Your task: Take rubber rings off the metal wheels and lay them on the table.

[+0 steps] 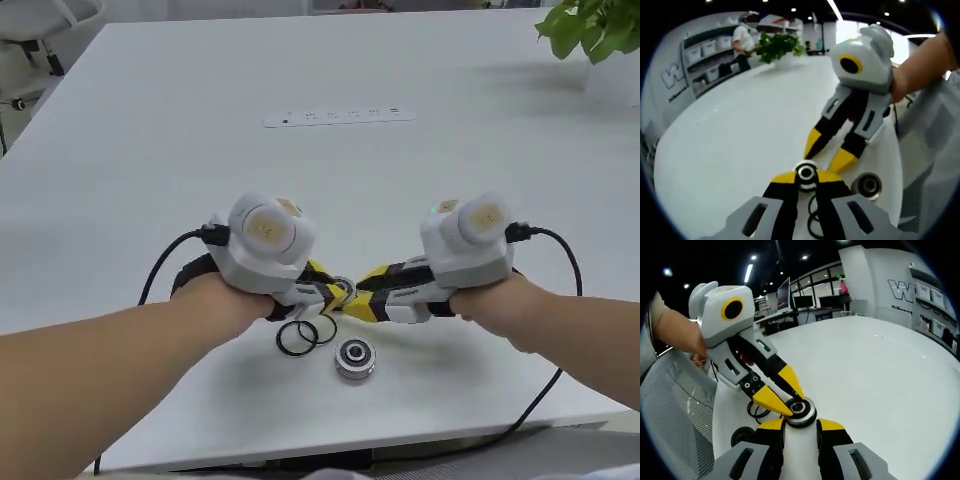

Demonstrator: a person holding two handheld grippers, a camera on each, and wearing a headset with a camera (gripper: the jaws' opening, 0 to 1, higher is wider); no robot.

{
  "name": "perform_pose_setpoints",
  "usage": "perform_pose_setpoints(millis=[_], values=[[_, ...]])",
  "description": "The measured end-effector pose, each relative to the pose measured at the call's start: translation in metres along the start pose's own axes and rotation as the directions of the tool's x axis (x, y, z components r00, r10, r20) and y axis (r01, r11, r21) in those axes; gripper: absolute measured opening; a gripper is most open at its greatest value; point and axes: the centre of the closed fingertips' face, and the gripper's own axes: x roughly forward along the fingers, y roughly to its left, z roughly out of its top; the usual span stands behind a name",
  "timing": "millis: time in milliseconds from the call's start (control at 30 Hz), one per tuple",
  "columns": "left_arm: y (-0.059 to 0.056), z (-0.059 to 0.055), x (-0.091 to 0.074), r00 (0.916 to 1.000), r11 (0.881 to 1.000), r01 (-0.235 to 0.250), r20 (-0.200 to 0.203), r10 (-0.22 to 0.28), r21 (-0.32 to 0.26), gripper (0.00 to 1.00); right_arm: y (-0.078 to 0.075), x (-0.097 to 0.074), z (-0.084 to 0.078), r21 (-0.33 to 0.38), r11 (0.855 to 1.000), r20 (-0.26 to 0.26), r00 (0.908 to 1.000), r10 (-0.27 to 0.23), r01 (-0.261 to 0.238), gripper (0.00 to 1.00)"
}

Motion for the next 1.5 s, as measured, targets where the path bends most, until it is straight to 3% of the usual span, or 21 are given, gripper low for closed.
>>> perform_pose_setpoints(millis=[433,667,800,900,1100,1233,1500], values=[[-0.0003,-0.0002,0.0,1.0,1.0,-0.002,0.005,0.002,-0.005,0.12,-0.0021,-0.0055,-0.0062,-0.003,1.0,-0.006,0.9999,0.012,-0.012,0.12],[-0.0009,-0.0005,-0.0002,1.0,1.0,-0.004,0.005,0.004,-0.009,0.12,-0.0007,-0.0069,-0.007,-0.004,1.0,-0.006,0.9999,0.011,-0.011,0.11],[-0.001,-0.0005,-0.0003,1.0,1.0,-0.006,0.007,0.006,-0.011,0.12,-0.0002,-0.0072,-0.007,-0.01,1.0,-0.009,0.9999,0.01,-0.01,0.12],[-0.0015,-0.0006,-0.0006,1.0,1.0,-0.005,0.007,0.005,-0.011,0.12,0.0016,-0.0058,-0.0054,-0.015,1.0,-0.004,0.9999,0.011,-0.011,0.22],[-0.0016,-0.0007,-0.0008,0.9999,1.0,-0.006,0.01,0.006,-0.012,0.12,0.0034,-0.0018,0.0006,-0.033,0.999,0.016,0.9999,-0.005,0.005,0.29],[-0.0018,-0.0008,-0.0009,0.9999,1.0,-0.007,0.008,0.007,-0.012,0.12,0.0028,-0.001,0.0003,-0.053,0.999,0.011,0.9999,-0.011,0.012,0.23],[-0.0018,-0.0009,-0.001,0.9999,1.0,-0.008,0.01,0.008,-0.014,0.12,0.0018,-0.0037,-0.002,-0.049,0.999,0.005,1.0,-0.002,0.003,0.2]])
